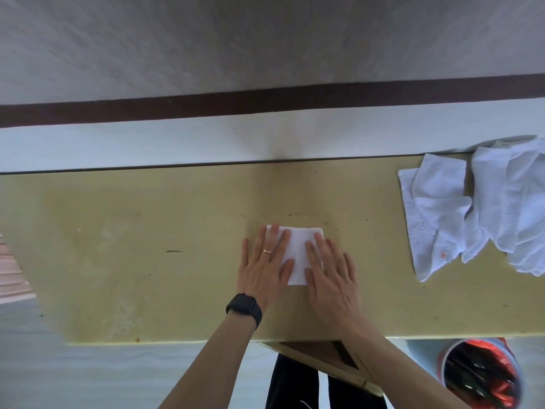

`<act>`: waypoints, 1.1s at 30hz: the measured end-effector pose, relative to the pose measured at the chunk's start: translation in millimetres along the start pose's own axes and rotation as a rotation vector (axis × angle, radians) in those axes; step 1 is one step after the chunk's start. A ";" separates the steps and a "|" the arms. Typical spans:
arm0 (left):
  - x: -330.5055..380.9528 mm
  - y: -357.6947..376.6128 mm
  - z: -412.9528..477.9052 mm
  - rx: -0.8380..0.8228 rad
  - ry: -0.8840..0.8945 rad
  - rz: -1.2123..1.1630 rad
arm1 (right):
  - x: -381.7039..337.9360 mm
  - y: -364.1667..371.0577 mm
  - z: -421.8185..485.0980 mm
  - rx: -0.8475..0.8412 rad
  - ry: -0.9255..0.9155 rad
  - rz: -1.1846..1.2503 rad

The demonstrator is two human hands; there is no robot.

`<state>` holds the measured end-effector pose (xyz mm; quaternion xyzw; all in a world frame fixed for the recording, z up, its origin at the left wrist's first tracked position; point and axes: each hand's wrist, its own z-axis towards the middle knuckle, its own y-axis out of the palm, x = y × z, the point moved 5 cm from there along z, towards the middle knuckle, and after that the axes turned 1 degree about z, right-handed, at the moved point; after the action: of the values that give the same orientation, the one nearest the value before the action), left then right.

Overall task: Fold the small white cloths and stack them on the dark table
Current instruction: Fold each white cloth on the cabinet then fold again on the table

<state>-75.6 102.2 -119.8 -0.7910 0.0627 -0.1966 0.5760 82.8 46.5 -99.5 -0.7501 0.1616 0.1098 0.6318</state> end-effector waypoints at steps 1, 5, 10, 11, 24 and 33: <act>-2.3 4.1 -0.1 -0.022 -0.001 -0.001 | 3.3 5.4 -1.0 -0.045 0.002 -0.010; -4.2 6.7 0.6 -0.078 0.004 0.009 | 11.2 14.3 -3.0 -0.139 0.034 -0.061; 0.6 6.2 -22.4 -0.123 -0.032 0.000 | 2.0 0.7 -19.5 -0.090 0.091 0.071; 2.1 3.9 -29.7 -0.117 -0.061 -0.017 | 2.1 -5.6 -24.9 -0.069 0.175 0.132; 48.1 5.5 -13.3 -0.239 0.256 0.068 | 18.3 -4.8 -44.5 -0.240 0.671 0.721; 45.4 -4.6 -18.0 -0.161 0.227 0.010 | 28.9 -8.2 -54.8 -0.141 0.738 0.814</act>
<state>-41.6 73.0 -100.0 -0.8070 0.1470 -0.2762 0.5010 110.4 -9.2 -93.0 -0.6563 0.6413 0.0854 0.3881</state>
